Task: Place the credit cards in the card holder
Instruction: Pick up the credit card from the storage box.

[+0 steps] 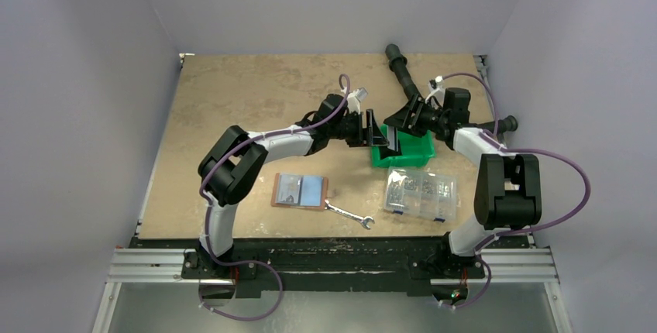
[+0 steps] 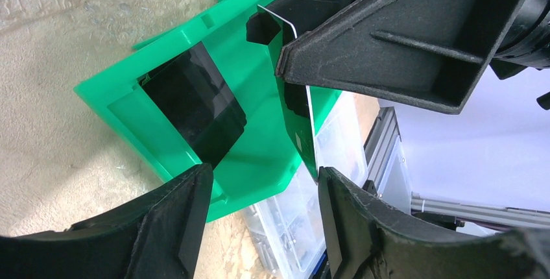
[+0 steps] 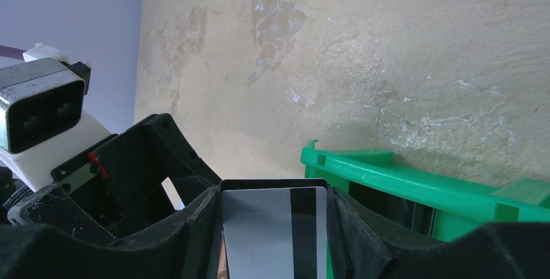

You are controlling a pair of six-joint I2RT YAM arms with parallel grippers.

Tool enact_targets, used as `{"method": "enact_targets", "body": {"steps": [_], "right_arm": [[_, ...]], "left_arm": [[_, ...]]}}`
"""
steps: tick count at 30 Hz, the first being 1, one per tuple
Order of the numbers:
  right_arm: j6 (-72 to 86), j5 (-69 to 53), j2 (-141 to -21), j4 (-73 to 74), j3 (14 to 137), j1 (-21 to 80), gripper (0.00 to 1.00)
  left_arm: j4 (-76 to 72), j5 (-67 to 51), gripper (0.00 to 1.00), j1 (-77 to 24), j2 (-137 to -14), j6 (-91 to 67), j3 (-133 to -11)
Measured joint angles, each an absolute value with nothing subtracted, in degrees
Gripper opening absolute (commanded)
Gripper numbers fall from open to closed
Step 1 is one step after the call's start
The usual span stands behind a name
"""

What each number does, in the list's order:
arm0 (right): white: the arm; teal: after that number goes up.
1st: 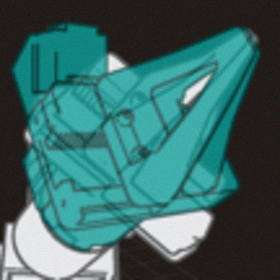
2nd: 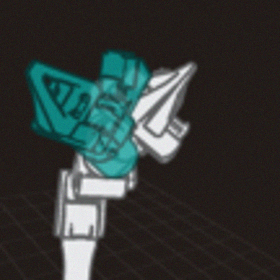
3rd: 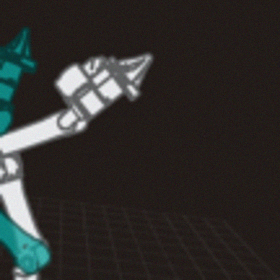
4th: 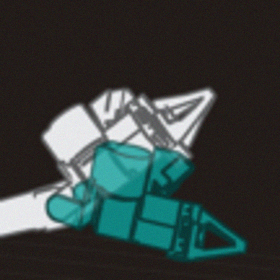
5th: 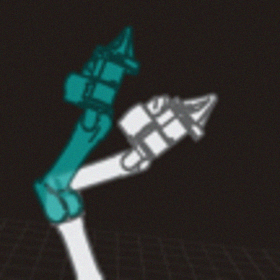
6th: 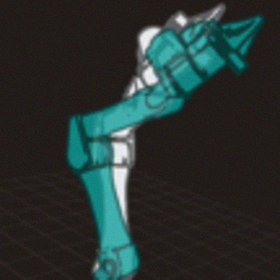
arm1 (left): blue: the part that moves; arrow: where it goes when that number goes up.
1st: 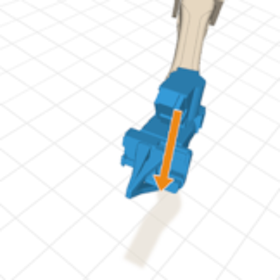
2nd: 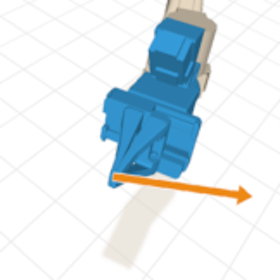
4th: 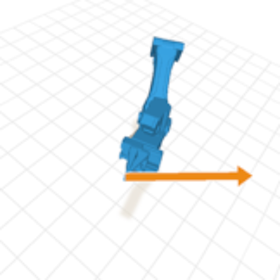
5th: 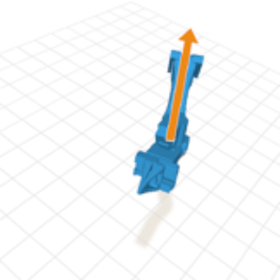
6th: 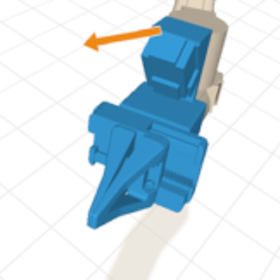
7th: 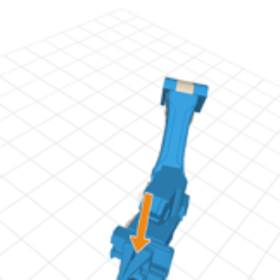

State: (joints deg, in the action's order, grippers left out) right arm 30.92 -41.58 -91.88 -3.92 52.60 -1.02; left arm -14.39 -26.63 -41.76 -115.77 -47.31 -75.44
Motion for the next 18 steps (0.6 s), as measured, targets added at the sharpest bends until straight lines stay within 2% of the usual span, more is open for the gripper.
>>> {"method": "enact_targets", "body": {"steps": [7, 18], "right_arm": [[30.92, -41.80, -91.88, -3.95, 52.51, -1.13, 0.00], [31.09, -42.65, -92.77, -4.58, 52.42, -1.15, 0.00]], "left_arm": [[-14.09, -26.59, 0.71, -41.58, -115.77, -47.24, -75.44], [-13.93, -26.61, 0.76, -40.88, -115.77, -46.89, -75.44]]}}
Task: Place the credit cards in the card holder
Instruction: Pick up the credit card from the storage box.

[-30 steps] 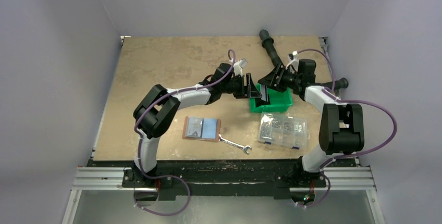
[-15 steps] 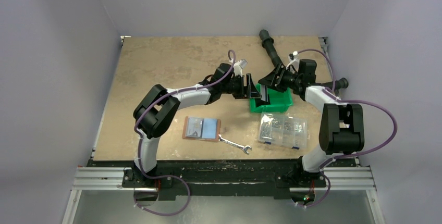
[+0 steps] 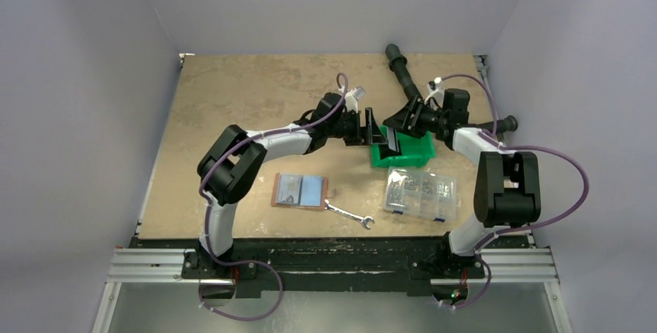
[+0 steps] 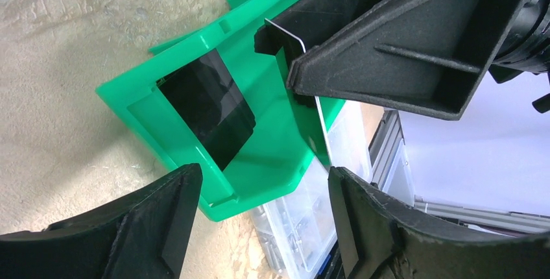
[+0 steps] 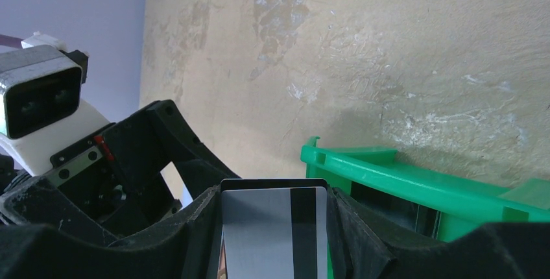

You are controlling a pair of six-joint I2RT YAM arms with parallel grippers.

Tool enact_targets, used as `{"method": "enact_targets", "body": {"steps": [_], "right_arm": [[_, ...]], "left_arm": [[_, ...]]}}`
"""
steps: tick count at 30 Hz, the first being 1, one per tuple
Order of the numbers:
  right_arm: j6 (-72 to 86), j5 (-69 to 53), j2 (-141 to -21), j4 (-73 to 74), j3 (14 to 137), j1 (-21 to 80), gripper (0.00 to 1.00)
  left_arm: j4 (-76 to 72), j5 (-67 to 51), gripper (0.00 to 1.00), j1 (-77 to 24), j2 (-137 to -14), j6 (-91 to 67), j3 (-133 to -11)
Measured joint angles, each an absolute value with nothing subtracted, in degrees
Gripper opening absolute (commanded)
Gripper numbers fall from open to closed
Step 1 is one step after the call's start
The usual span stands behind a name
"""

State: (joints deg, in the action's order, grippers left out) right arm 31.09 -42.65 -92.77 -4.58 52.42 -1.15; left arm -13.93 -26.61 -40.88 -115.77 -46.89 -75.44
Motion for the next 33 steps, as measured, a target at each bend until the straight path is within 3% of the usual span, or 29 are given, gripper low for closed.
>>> {"method": "enact_targets", "body": {"steps": [7, 17, 33], "right_arm": [[31.16, -43.16, -92.95, -4.69, 52.36, -1.17, 0.00], [31.51, -43.22, -92.95, -4.80, 52.36, -1.17, 0.00], [31.51, -43.29, -92.95, -4.80, 52.36, -1.19, 0.00]], "left_arm": [[-13.58, -26.63, 0.73, -40.14, -115.77, -46.87, -75.44], [-13.80, -28.32, 0.82, -40.05, -116.05, -46.92, -75.44], [-14.09, -29.65, 0.78, -40.42, -116.05, -47.16, -76.44]]}}
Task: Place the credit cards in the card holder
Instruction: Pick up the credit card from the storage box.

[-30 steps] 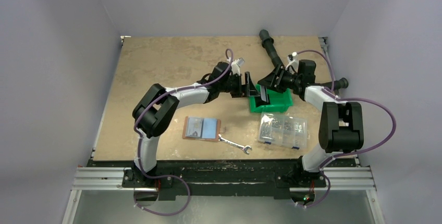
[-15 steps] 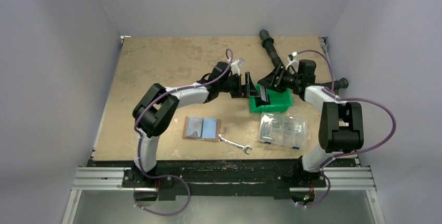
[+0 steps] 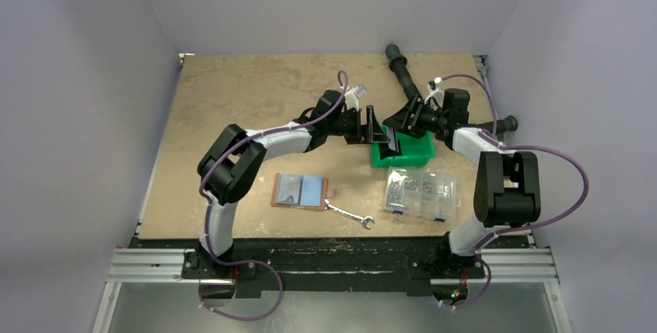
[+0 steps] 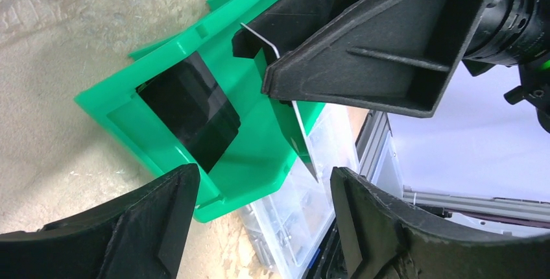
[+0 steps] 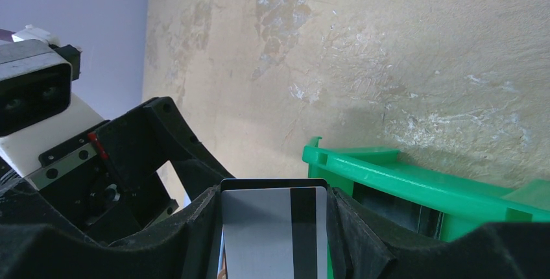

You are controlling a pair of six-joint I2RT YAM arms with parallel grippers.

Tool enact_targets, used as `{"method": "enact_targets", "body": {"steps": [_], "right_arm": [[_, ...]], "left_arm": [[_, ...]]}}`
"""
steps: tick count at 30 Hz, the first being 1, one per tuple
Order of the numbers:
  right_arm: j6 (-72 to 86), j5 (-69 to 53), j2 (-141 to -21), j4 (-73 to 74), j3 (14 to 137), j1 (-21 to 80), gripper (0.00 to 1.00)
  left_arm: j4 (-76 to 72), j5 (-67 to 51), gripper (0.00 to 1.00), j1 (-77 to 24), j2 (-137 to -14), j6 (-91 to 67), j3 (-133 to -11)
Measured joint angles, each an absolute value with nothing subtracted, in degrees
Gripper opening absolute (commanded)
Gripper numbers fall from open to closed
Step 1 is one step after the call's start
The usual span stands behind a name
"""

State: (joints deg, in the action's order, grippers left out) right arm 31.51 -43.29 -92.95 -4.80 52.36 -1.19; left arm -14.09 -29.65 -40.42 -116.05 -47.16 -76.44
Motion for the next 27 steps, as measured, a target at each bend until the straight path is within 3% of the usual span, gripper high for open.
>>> {"method": "enact_targets", "body": {"steps": [25, 27], "right_arm": [[31.51, -43.57, -92.95, -4.80, 52.36, -1.19, 0.00], [31.51, -43.70, -92.95, -4.80, 52.36, -1.19, 0.00]], "left_arm": [[-13.50, -29.76, 0.63, -40.64, -116.51, -47.33, -77.03], [-13.23, -29.67, 0.70, -40.64, -116.51, -47.29, -77.03]]}}
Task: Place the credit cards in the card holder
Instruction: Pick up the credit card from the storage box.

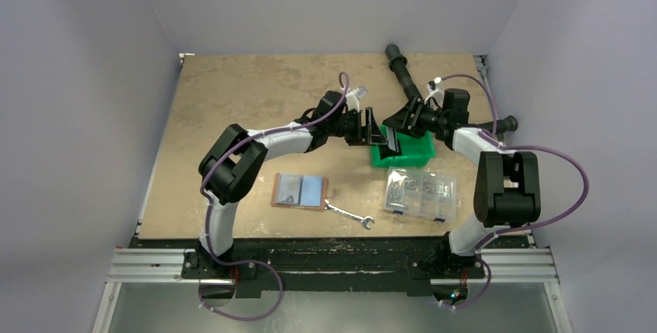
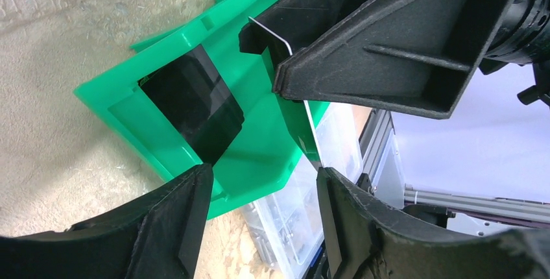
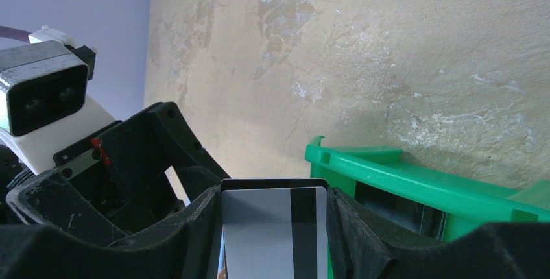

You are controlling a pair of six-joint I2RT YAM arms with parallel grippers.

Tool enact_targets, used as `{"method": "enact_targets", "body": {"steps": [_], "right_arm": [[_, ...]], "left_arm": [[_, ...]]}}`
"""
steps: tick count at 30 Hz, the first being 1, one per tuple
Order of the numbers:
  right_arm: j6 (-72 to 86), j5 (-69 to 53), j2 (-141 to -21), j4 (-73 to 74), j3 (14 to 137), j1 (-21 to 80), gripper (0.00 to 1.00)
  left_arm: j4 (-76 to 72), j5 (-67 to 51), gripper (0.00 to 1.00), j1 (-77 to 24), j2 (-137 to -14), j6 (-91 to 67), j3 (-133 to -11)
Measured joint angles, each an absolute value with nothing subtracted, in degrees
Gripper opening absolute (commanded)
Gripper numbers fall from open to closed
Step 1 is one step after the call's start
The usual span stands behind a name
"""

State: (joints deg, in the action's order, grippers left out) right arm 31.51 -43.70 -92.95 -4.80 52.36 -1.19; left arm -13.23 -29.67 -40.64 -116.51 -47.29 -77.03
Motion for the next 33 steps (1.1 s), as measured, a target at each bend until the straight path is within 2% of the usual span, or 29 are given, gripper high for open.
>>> {"method": "enact_targets", "body": {"steps": [3, 19, 33], "right_arm": [[31.51, -44.01, -92.95, -4.78, 52.36, -1.19, 0.00], [31.51, -44.56, -92.95, -4.80, 52.36, -1.19, 0.00], [31.53, -44.56, -92.97, -4.82, 52.36, -1.19, 0.00]], "left_arm": [[-12.71, -29.58, 0.76, -40.64, -116.57, -47.03, -77.03], [-12.43, -29.58, 0.78, -40.64, -116.57, -47.37, -78.15], [-12.51, -29.63, 0.67, -40.95, -116.57, -47.48, -78.15]]}}
